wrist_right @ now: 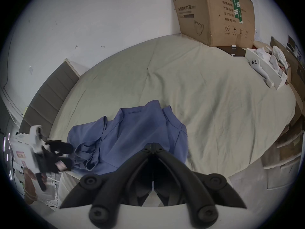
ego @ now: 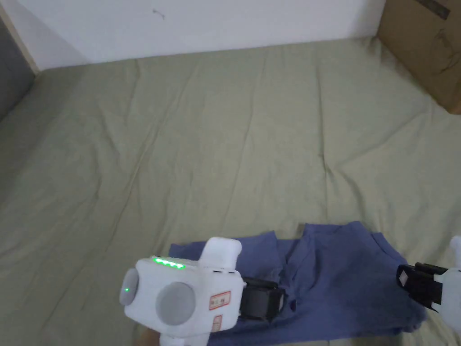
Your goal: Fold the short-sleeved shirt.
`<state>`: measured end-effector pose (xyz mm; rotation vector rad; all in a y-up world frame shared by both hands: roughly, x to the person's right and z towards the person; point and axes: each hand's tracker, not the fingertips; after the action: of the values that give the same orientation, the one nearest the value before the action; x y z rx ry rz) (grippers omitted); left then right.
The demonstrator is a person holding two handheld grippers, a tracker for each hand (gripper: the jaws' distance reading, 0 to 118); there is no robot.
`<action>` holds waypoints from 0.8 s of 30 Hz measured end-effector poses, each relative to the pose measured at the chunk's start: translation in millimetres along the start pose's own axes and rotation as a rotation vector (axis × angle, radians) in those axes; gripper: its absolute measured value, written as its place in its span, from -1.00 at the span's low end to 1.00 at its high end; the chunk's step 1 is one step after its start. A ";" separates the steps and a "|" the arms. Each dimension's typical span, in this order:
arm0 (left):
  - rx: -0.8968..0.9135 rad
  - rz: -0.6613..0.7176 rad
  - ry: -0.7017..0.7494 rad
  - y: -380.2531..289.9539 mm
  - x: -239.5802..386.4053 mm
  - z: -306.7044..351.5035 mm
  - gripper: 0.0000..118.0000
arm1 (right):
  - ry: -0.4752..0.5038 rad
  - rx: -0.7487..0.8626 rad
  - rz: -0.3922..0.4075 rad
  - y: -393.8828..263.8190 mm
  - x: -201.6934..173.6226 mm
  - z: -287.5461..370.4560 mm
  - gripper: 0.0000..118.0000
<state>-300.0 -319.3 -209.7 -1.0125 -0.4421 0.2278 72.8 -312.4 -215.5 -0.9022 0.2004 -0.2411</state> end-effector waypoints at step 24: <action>-0.146 0.040 -0.186 2.0 41.0 -85.2 -1.00 | 0.065 -0.001 0.028 -6.3 -27.9 -4.0 -1.00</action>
<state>-224.5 -367.8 -239.6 -1.1490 -0.6154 0.3308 44.3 -311.1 -211.0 -0.8928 0.2737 -0.2447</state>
